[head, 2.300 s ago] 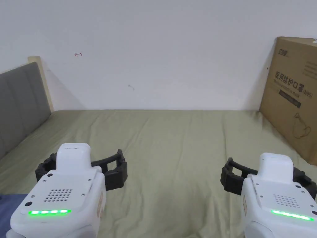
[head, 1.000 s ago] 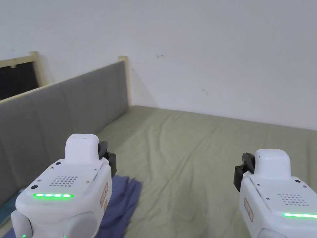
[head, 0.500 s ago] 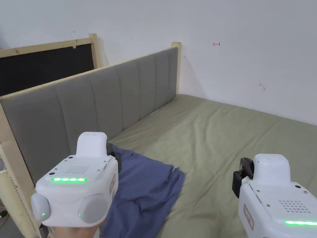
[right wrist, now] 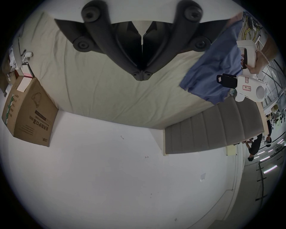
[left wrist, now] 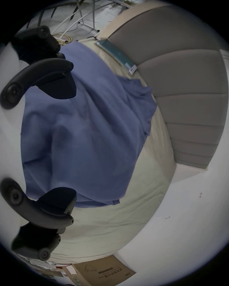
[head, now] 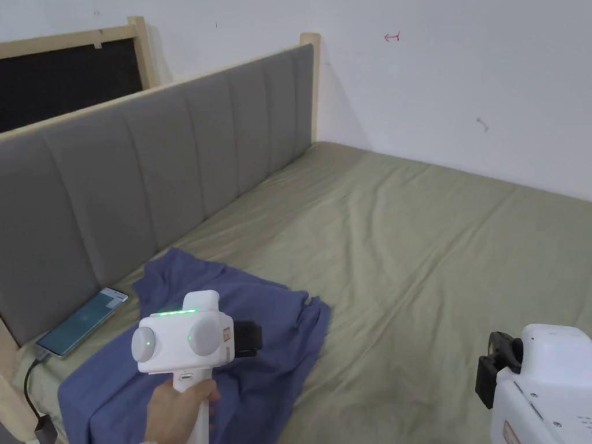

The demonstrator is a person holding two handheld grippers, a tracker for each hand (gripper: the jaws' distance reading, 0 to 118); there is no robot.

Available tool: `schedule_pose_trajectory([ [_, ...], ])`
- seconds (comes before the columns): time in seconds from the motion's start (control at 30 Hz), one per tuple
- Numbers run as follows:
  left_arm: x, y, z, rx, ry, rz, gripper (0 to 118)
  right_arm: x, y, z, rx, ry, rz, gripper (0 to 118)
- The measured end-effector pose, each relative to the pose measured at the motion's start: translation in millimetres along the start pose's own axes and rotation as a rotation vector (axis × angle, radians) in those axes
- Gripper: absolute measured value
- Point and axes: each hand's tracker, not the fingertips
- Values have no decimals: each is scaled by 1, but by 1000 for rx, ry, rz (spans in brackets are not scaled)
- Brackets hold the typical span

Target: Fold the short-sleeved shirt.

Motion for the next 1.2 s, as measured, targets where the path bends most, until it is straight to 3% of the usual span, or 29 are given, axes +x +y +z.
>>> schedule_pose_trajectory([
  [0.13, 11, 4, -41, -143, -37, 7, 115, 10, -6, -17, -41, -27, -10, 0],
  [0.2, 16, -1, -60, -207, -55, 25, 109, 13, -10, -21, -57, -41, -2, 0],
  [0.27, 25, -5, -61, -185, 48, -86, 105, 15, -14, -26, -77, -49, 3, 0],
  [0.3, 29, -3, -55, -188, 53, -89, 89, 16, -15, -26, -84, -50, -3, 0],
  [0.37, 29, 2, -45, -160, 70, -92, 41, 18, -18, -29, -96, -49, -17, 0],
  [0.4, 28, 5, -46, -179, 96, -98, 10, 18, -19, -30, -104, -48, -27, 0],
  [0.43, 25, 6, -47, -190, 121, -95, 4, 18, -20, -31, -111, -46, -38, 0],
  [0.53, 10, 7, -50, -206, 48, 61, 4, 19, -23, -28, -118, -33, -52, 0],
  [0.7, 0, 25, -30, -205, -21, 120, 4, 31, -26, -23, -125, -51, -62, 0],
  [0.8, 1, 42, 1, -137, -213, 245, 4, 44, -22, -16, -109, -72, -106, 0],
  [0.87, 21, 59, 23, -97, -289, 236, 4, 54, -18, -10, -96, -101, -114, 0],
  [0.97, 74, 84, 63, -20, -323, 76, 4, 74, -12, 7, -55, -142, -150, 0],
  [1.1, 149, 96, 117, 20, -652, 52, 4, 108, -3, 35, 4, -231, -195, 0],
  [1.2, 214, 89, 162, 51, -788, -37, 3, 139, 2, 62, 45, -307, -233, 0],
])
